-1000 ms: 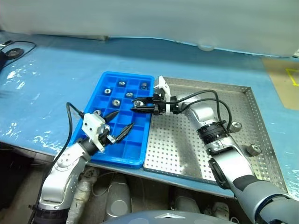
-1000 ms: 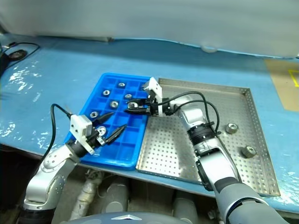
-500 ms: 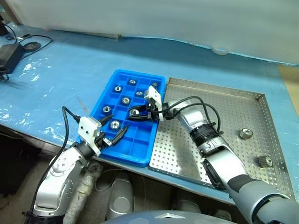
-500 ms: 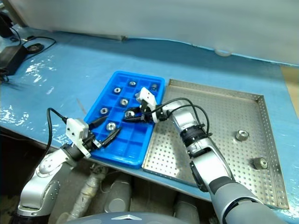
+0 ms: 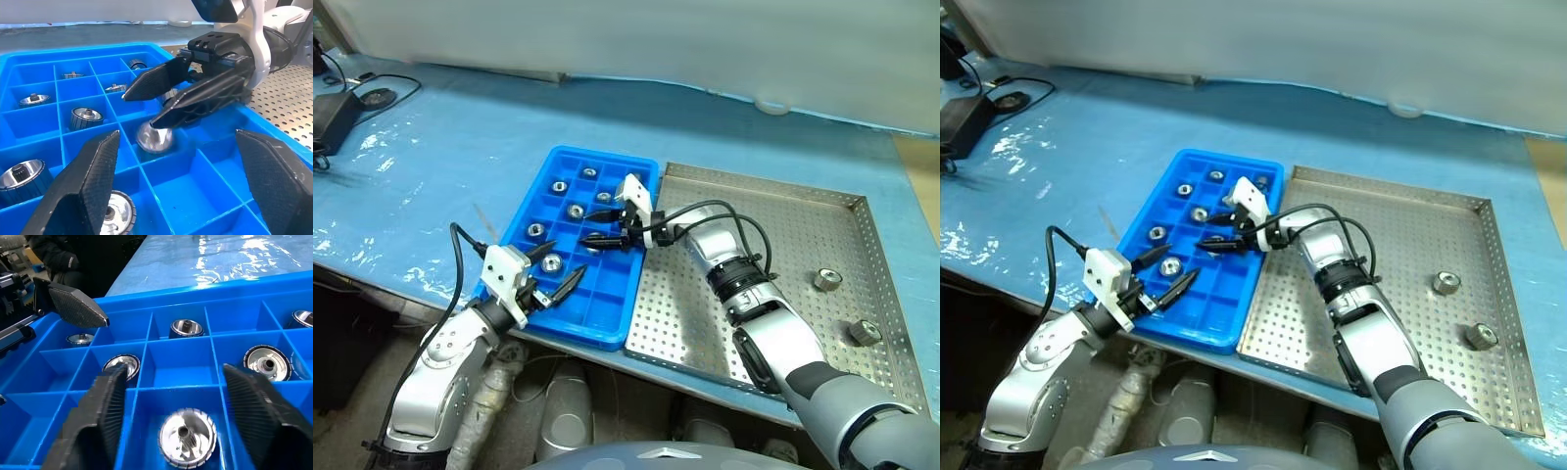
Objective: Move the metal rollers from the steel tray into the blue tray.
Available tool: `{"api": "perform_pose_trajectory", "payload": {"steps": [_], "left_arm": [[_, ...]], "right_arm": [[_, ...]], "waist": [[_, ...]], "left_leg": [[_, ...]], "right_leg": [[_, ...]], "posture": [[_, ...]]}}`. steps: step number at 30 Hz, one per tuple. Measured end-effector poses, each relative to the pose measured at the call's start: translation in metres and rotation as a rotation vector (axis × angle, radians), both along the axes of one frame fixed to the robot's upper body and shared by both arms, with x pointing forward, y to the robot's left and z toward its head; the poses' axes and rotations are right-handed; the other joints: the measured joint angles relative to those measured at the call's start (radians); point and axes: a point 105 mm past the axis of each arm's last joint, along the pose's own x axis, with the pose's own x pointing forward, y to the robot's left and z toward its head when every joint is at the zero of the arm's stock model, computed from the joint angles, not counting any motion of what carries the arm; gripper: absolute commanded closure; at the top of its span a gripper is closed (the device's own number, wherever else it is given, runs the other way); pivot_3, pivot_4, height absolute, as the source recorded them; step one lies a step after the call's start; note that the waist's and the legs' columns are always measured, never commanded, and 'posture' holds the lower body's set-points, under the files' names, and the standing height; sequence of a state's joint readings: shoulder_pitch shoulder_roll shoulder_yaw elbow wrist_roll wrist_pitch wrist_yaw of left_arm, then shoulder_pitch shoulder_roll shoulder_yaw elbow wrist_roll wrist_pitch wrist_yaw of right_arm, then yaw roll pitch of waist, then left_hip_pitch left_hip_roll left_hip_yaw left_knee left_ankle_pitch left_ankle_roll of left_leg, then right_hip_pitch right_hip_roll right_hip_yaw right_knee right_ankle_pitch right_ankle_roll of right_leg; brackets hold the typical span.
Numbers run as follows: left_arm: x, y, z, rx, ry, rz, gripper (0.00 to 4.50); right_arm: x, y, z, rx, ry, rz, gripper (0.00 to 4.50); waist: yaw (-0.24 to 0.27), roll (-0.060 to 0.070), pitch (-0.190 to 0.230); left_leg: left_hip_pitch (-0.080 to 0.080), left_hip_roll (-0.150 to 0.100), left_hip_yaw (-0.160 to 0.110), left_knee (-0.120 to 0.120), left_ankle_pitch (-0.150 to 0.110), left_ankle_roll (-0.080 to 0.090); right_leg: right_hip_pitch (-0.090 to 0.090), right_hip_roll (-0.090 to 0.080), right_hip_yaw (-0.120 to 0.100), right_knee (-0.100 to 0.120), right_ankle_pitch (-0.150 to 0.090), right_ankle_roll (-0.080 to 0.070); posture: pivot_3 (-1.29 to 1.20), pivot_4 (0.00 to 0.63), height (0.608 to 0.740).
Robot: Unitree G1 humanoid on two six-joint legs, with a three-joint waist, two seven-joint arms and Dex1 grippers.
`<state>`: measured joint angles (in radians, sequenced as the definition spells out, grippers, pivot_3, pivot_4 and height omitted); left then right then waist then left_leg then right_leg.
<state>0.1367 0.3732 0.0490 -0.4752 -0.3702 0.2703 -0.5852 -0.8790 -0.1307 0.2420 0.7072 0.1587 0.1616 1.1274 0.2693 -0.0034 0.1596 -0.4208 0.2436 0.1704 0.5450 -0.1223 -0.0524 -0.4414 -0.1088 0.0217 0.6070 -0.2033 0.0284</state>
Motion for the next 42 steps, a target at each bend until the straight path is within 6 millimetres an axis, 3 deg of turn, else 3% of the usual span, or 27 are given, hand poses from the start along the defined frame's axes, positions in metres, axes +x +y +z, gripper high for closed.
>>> {"api": "perform_pose_trajectory", "payload": {"steps": [1,6,8,15,19,28,35,42], "left_arm": [[0.001,-0.001,0.001,0.000,-0.003,-0.005,0.52],[0.008,-0.011,0.002,-0.008,-0.010,-0.052,0.52],[0.013,-0.019,0.000,-0.014,-0.002,-0.094,0.52],[0.036,-0.050,0.001,-0.022,0.003,-0.285,0.52],[0.051,-0.072,0.002,-0.036,0.006,-0.415,0.52],[0.060,-0.120,0.006,-0.055,-0.013,-0.662,0.52],[0.063,-0.131,0.004,-0.038,-0.016,-0.740,0.52],[0.062,-0.132,0.003,-0.033,-0.021,-0.754,0.52]], "right_arm": [[0.001,0.000,0.000,0.003,0.000,-0.007,0.18],[0.007,-0.005,0.004,0.019,-0.008,-0.056,0.18],[0.012,-0.016,0.006,0.024,-0.021,-0.103,0.18],[0.017,-0.080,0.004,0.013,-0.050,-0.342,0.18],[0.009,-0.127,0.003,-0.001,-0.058,-0.527,0.18],[0.002,-0.202,0.006,-0.037,-0.089,-0.933,0.18],[-0.001,-0.237,-0.002,-0.084,-0.078,-1.154,0.18],[-0.003,-0.243,-0.005,-0.093,-0.072,-1.185,0.18]], "waist": [[0.000,0.000,0.000],[-0.004,0.000,0.000],[-0.005,0.000,0.000],[-0.055,0.000,0.000],[-0.118,0.000,0.000],[-0.241,0.000,-0.001],[-0.259,0.000,-0.001],[-0.258,0.000,-0.001]], "left_leg": [[0.000,0.000,0.000,0.000,0.000,0.000],[0.000,0.000,0.000,0.001,0.000,0.000],[0.000,0.000,0.000,0.001,0.001,-0.001],[0.001,-0.001,0.000,0.004,0.003,-0.004],[0.002,-0.002,0.001,0.004,0.004,-0.006],[0.006,-0.003,0.005,0.004,0.004,-0.004],[0.006,-0.003,0.006,0.007,0.000,0.001],[0.006,-0.003,0.006,0.008,0.000,0.002]], "right_leg": [[0.000,0.000,0.000,0.000,0.000,0.000],[0.000,0.000,0.000,0.001,0.000,0.000],[0.001,0.000,0.000,0.001,0.000,0.000],[0.002,0.000,0.002,0.002,0.001,0.001],[0.002,0.000,0.005,0.002,0.002,0.003],[0.002,0.001,0.008,0.001,0.003,0.003],[0.004,0.001,0.009,0.000,0.003,0.003],[0.004,0.000,0.009,0.000,0.003,0.003]], "posture": [[0.49,0.150,0.740],[0.39,0.150,0.740],[0.32,0.150,0.740],[0.02,0.150,0.740],[-0.13,0.150,0.740],[-0.33,0.150,0.740],[-0.35,0.150,0.740],[-0.33,0.150,0.740]]}}
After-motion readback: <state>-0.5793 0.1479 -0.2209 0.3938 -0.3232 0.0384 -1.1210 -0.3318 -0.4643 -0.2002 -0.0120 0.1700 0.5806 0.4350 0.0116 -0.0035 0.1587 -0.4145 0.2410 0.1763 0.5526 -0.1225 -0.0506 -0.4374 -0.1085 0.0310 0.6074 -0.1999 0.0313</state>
